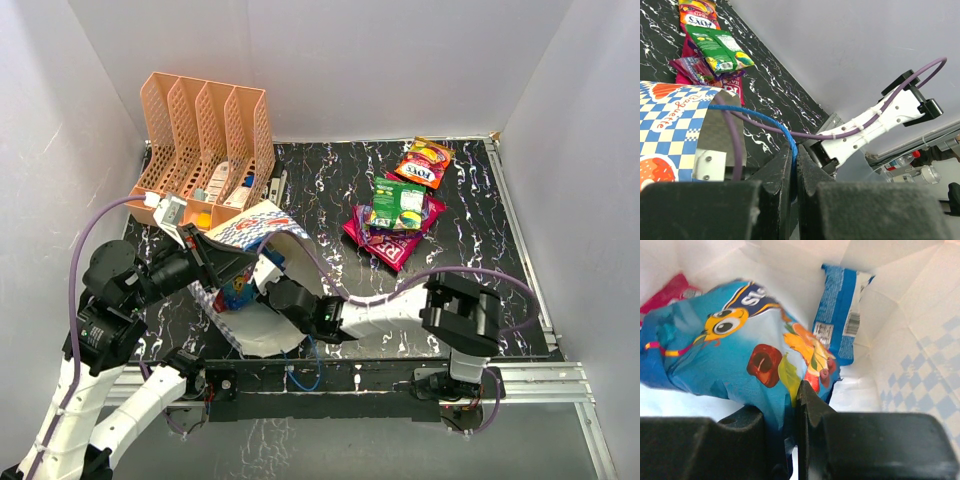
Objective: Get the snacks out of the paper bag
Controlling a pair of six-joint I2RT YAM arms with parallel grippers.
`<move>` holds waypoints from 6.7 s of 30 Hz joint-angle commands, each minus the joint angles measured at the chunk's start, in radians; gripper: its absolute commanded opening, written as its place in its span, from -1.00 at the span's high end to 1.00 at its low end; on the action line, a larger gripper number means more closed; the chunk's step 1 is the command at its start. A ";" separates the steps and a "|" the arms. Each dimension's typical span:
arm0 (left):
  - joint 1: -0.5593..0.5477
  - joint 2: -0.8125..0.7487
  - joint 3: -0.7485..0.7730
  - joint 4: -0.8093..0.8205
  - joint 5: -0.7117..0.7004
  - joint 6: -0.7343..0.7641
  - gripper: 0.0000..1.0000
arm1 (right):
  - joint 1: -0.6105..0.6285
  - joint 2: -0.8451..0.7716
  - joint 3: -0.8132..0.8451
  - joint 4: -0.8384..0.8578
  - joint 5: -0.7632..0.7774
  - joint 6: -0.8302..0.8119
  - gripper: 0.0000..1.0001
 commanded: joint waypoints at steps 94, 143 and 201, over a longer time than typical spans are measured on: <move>-0.002 -0.041 0.115 -0.265 -0.297 0.102 1.00 | -0.277 -1.011 -0.583 -0.310 0.290 0.258 0.83; -0.002 -0.096 0.014 -0.158 -0.183 -0.009 1.00 | 0.049 0.239 -0.054 0.967 0.189 -0.490 -0.96; -0.001 -0.089 -0.016 -0.137 -0.177 -0.017 1.00 | -0.133 -0.360 -0.391 0.239 -0.895 0.248 0.85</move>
